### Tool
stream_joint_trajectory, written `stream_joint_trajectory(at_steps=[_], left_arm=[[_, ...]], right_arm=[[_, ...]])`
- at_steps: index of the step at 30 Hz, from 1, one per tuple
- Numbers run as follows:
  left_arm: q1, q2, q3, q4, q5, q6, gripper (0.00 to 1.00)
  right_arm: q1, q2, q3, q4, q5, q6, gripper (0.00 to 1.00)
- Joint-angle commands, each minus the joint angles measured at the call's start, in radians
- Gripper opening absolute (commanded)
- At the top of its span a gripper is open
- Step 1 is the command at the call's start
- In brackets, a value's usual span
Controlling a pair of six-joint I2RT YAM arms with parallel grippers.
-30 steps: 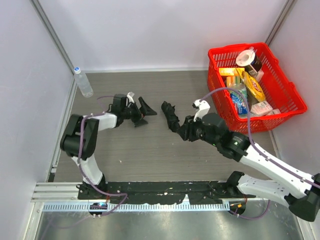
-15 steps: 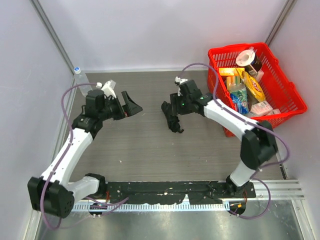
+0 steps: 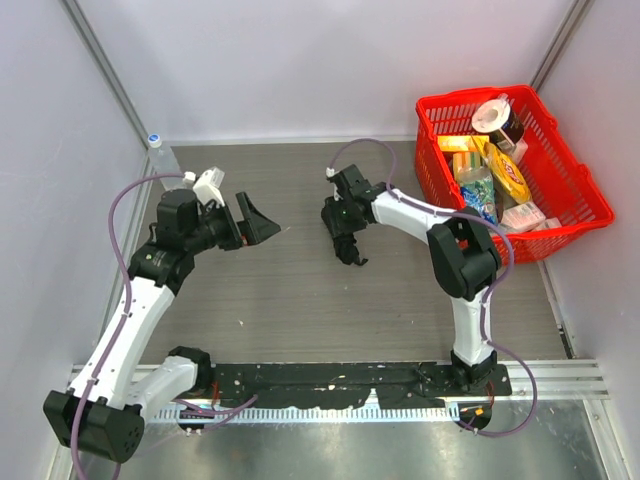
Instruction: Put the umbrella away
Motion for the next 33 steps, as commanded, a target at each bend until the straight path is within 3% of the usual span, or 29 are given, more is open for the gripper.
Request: stream_joint_trajectory(at_steps=[1,3,5,9,14,17,23,29,33], left_arm=[[0.004,-0.031,0.009,-0.006,0.036,0.008,1.00],[0.004,-0.030,0.010,-0.010,0.044,0.008,1.00],[0.004,-0.025,0.010,-0.013,0.054,0.005,1.00],[0.004,-0.030,0.012,-0.009,0.067,-0.011,1.00],[0.002,-0.074,0.076,-0.096,0.013,0.021,1.00],[0.005,-0.121,0.165,-0.199,-0.100,0.080,1.00],[0.004,-0.227,0.251,-0.260,-0.242,0.137,1.00],[0.005,-0.252,0.222,-0.230,-0.204,0.085,1.00],[0.005,-0.249,0.214,-0.208,-0.174,0.060,1.00]], right_arm=[[-0.037,0.013,0.038,0.106,-0.108,0.057,0.27],[-0.068,0.019,0.030,0.184,-0.251,0.104,0.15],[-0.082,0.039,0.039,0.262,-0.375,0.141,0.12],[-0.076,0.137,0.180,0.340,-0.663,0.204,0.12],[0.034,0.209,0.268,0.408,-0.861,0.266,0.12],[0.104,0.261,0.283,0.425,-0.967,0.272,0.12],[0.239,0.292,0.236,0.439,-1.082,0.250,0.15],[0.315,0.297,0.165,0.393,-1.021,0.195,0.23],[0.343,0.313,0.176,0.263,-0.969,0.100,0.27]])
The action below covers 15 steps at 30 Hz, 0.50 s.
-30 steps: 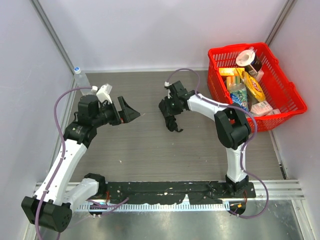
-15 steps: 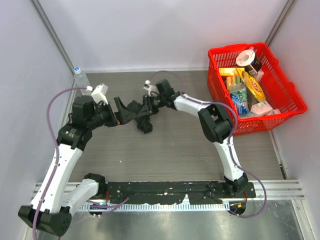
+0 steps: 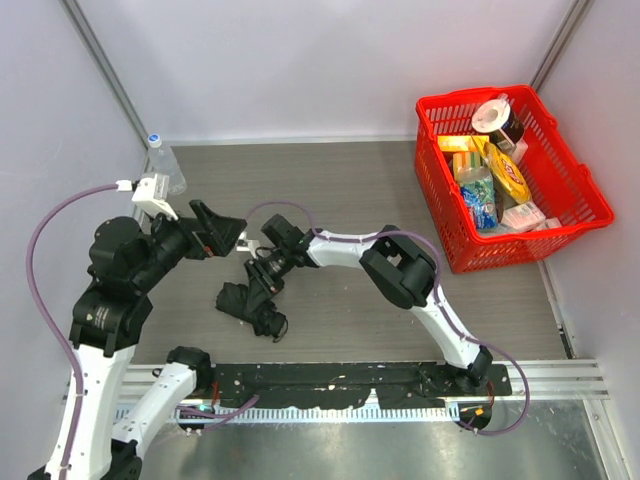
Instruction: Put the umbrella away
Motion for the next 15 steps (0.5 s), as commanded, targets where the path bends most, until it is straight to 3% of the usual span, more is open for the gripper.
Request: stream_joint_trajectory(at_steps=[1,8,15], left_arm=[[0.004,0.019,-0.009,0.008,0.024,-0.023,1.00],[0.005,0.017,-0.002,0.005,0.027,-0.031,1.00],[0.005,0.017,0.003,-0.003,0.016,-0.029,1.00]], right_arm=[[-0.005,-0.001,0.025,-0.124,0.068,-0.124,0.29],[-0.011,-0.044,0.047,-0.262,0.335,-0.225,0.53],[-0.080,-0.143,0.001,-0.279,0.444,-0.214,0.63]])
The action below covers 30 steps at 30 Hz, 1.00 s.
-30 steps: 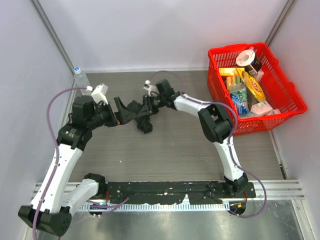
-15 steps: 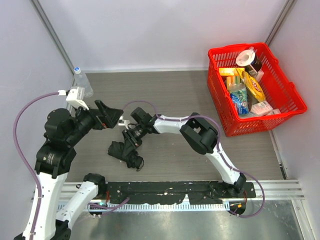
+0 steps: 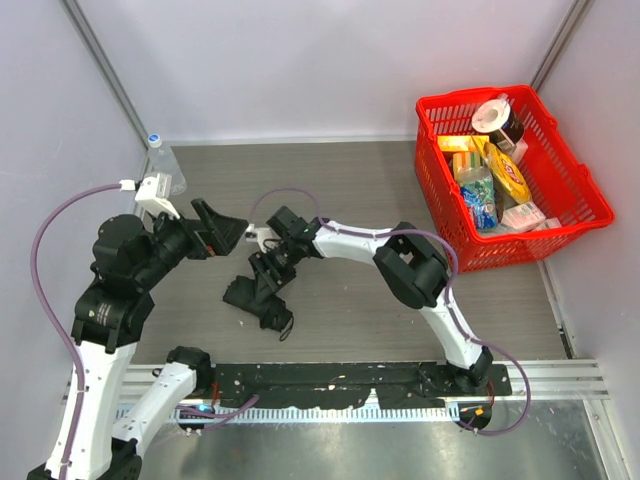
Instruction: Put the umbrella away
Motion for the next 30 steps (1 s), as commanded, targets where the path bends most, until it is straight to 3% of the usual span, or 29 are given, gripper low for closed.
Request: stream_joint_trajectory(at_steps=[1,5,9,13,14,19,25,30], left_arm=[[0.005,-0.002,0.016,0.008,0.008,0.001,1.00],[0.005,-0.002,0.025,0.010,-0.001,0.002,1.00],[0.005,-0.017,0.026,0.034,-0.025,0.007,1.00],[0.004,-0.057,0.011,0.090,-0.067,0.008,1.00],[0.005,-0.071,0.008,0.111,-0.077,0.008,1.00],[0.004,-0.096,-0.004,0.171,-0.108,0.010,1.00],[0.004,-0.132,-0.075,0.332,-0.090,-0.045,1.00],[0.002,-0.159,-0.076,0.364,-0.100,-0.050,1.00]], right_arm=[[-0.076,-0.111,-0.034,-0.036,0.171,-0.045,0.63],[-0.105,-0.245,-0.076,-0.071,0.196,-0.068,0.66],[-0.108,-0.443,-0.163,-0.116,0.370,-0.052,0.66],[-0.105,-0.733,-0.342,-0.076,0.657,-0.005,0.67],[-0.099,-0.863,-0.419,-0.049,0.811,0.003,0.67],[-0.084,-1.302,-0.597,-0.025,1.166,0.003,0.79],[-0.084,-1.571,-0.613,-0.036,1.202,-0.041,0.82],[-0.082,-1.720,-0.631,0.016,1.176,-0.106,0.82]])
